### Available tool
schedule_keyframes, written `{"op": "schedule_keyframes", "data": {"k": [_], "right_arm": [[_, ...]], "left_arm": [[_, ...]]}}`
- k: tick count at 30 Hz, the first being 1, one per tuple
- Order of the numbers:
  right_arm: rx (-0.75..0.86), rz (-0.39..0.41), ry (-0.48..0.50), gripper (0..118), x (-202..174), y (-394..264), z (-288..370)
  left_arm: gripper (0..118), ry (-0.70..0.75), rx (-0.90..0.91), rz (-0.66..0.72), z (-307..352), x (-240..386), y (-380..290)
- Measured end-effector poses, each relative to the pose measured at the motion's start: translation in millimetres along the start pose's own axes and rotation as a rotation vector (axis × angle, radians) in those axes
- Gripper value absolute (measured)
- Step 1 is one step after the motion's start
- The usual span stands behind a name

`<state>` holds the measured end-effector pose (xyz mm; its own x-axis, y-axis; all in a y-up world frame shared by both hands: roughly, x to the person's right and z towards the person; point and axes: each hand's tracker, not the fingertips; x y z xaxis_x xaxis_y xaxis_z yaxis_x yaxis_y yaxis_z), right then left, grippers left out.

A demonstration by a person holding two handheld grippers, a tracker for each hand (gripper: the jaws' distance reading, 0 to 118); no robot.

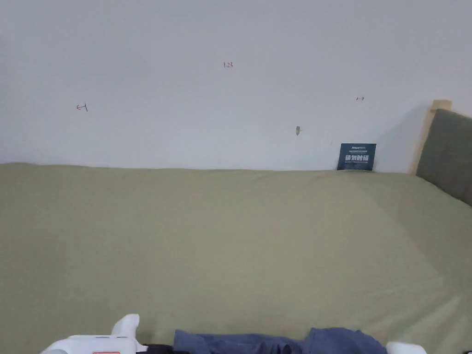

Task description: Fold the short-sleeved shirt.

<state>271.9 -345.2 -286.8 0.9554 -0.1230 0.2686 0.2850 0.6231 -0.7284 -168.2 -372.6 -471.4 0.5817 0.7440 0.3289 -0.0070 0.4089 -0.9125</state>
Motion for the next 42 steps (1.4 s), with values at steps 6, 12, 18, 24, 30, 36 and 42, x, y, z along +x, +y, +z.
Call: {"op": "schedule_keyframes", "data": {"k": [6,12,18,24,30,36,42], "right_arm": [[0.015,0.057,0.011,0,-13,-2,2],[0.014,0.085,0.012,0,-17,-2,1],[0.007,0.061,0.003,0,-10,-2,0],[0.001,0.055,-0.001,0,-10,-3,-1],[0.000,0.061,0.000,0,-13,-3,-1],[-0.007,0.087,0.002,0,-24,-4,-4],[-0.032,0.107,-0.024,0,-28,-5,-15]], "left_arm": [[68,0.015,-0.005,0.088,11,-27,-1],[117,-0.151,-0.123,0.170,-33,-23,-3],[111,-0.094,-0.098,0.074,-55,15,-10],[12,-0.008,-0.095,0.117,-55,-17,-1],[12,0.083,0.033,0.142,14,-40,17],[12,0.347,0.104,0.095,112,-59,34],[12,0.445,0.081,0.019,136,-16,29]]}}
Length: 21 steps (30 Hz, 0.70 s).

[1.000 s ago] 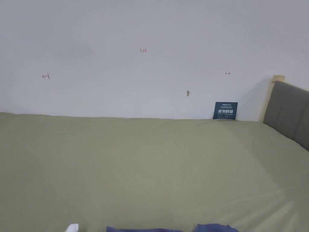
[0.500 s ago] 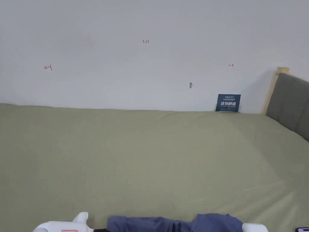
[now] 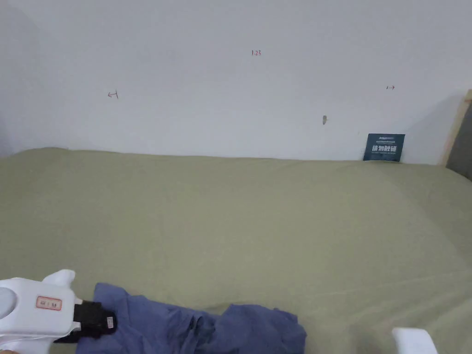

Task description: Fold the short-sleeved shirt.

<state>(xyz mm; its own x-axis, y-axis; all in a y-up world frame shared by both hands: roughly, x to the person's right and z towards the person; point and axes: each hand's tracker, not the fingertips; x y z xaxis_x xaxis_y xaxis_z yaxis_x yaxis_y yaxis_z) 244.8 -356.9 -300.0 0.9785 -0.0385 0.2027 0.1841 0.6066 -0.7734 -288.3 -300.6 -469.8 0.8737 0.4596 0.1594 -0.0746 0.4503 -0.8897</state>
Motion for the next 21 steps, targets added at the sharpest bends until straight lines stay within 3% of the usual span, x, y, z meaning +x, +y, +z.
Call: {"op": "schedule_keyframes", "data": {"k": [8,11,13,15,19,21], "right_arm": [[-0.011,0.023,-0.026,0,-8,-2,-6],[-0.011,0.027,-0.014,0,-11,-3,-2],[-0.007,0.024,-0.014,0,-11,-3,-2],[-0.011,0.019,-0.007,0,-8,-3,-2],[-0.018,0.004,-0.001,0,-6,-3,-1],[-0.014,0.000,0.001,0,-6,-3,0]], "left_arm": [[12,-0.159,-0.061,-0.177,-39,143,-22],[12,-0.199,-0.119,-0.185,-77,163,-21],[25,-0.251,-0.156,-0.169,-91,172,-25],[74,-0.321,-0.161,-0.146,-103,169,-23],[72,-0.544,-0.140,-0.111,-100,166,-23],[72,-0.545,-0.106,-0.109,-97,158,-23]]}}
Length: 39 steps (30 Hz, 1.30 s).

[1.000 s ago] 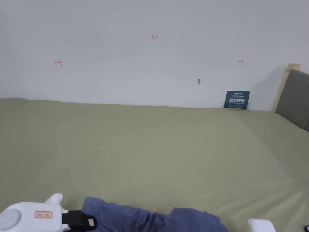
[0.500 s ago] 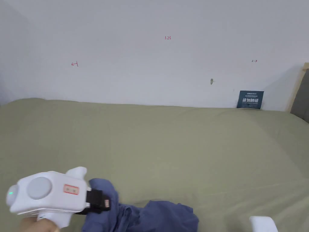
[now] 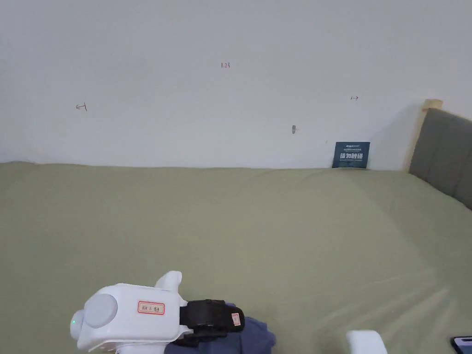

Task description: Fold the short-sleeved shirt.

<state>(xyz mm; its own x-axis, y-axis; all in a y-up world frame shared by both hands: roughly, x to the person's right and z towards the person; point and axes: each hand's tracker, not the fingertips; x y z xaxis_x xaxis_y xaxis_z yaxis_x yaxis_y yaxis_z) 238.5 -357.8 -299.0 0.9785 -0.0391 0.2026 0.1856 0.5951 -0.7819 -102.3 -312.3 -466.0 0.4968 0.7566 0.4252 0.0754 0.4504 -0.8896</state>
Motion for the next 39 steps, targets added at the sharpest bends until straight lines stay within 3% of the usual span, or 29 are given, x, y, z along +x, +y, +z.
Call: {"op": "schedule_keyframes", "data": {"k": [4,5,8,10,17,19,21,26,28,30,34,37,39], "right_arm": [[-0.002,0.002,0.007,0,-1,0,1],[-0.004,0.003,0.010,0,-2,0,0],[-0.007,0.014,0.018,0,-6,0,1],[-0.008,0.023,0.021,0,-7,-1,2],[-0.010,0.026,0.022,0,-5,-1,0],[-0.014,0.033,0.023,0,-6,-1,0],[-0.014,0.036,0.023,0,-7,-2,1],[-0.002,0.046,0.019,0,-10,0,-1],[0.015,0.060,0.021,0,-15,2,3],[0.074,0.071,0.061,0,-23,10,14],[0.108,0.035,0.216,0,-59,42,23],[0.095,0.064,0.341,0,-103,70,10],[0.064,0.078,0.365,0,-132,83,-2]], "left_arm": [[70,0.055,0.044,0.056,10,-4,-16],[64,0.062,0.040,0.088,10,-8,-18],[27,0.117,0.041,0.098,2,-17,-27],[26,0.185,0.017,0.096,-9,-22,-29],[24,0.223,-0.039,0.079,-62,-42,-48],[10,0.164,-0.019,0.163,-77,-61,-59],[7,0.062,0.073,0.214,-75,-74,-72],[7,0.084,0.076,0.147,-70,-66,-76],[7,0.054,0.082,0.184,-66,-69,-73],[7,0.008,0.087,0.230,-51,-64,-71],[6,-0.087,0.155,0.071,19,-47,-52],[6,-0.001,0.195,0.041,71,-60,-32],[6,0.078,0.249,0.045,99,-72,-28]]}}
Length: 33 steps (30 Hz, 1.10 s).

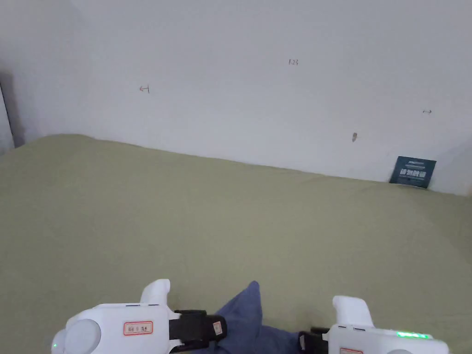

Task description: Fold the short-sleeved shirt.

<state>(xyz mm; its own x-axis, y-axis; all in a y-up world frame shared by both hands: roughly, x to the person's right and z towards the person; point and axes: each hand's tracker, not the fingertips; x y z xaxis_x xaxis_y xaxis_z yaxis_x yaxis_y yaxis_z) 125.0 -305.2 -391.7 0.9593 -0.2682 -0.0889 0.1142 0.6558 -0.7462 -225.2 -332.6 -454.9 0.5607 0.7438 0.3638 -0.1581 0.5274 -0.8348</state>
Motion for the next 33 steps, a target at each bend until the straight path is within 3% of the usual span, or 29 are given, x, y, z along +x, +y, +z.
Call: {"op": "schedule_keyframes", "data": {"k": [2,7,10,14,19,24,25,26,27,28,29,33], "right_arm": [[0.005,0.017,0.018,0,-22,9,-14],[0.035,0.005,0.065,0,-41,15,-17],[0.072,-0.067,0.061,0,-23,13,1],[0.142,-0.097,-0.078,0,15,10,39],[0.202,-0.141,-0.172,0,53,3,79],[0.210,-0.167,-0.201,0,74,-8,96],[0.190,-0.161,-0.222,0,77,-10,96],[0.169,-0.155,-0.231,0,78,-12,94],[0.159,-0.150,-0.228,0,78,-13,93],[0.147,-0.143,-0.219,0,77,-15,90],[0.136,-0.135,-0.206,0,74,-15,87],[0.113,-0.124,-0.163,0,62,-13,66]], "left_arm": [[6,-0.007,0.043,0.067,17,-20,7],[6,-0.217,0.138,0.204,27,-36,-5],[6,-0.229,0.131,0.203,10,-29,-12],[5,-0.308,0.052,0.217,-33,-15,-16],[5,-0.374,-0.048,0.226,-101,20,-41],[5,-0.377,-0.135,0.213,-154,44,-70],[8,-0.326,-0.158,0.203,-162,45,-73],[23,-0.261,-0.189,0.211,-167,42,-75],[66,-0.214,-0.220,0.207,-166,42,-72],[95,-0.217,-0.217,0.187,-161,41,-69],[109,-0.237,-0.196,0.176,-149,39,-67],[108,-0.295,-0.074,0.134,-100,33,-38]]}}
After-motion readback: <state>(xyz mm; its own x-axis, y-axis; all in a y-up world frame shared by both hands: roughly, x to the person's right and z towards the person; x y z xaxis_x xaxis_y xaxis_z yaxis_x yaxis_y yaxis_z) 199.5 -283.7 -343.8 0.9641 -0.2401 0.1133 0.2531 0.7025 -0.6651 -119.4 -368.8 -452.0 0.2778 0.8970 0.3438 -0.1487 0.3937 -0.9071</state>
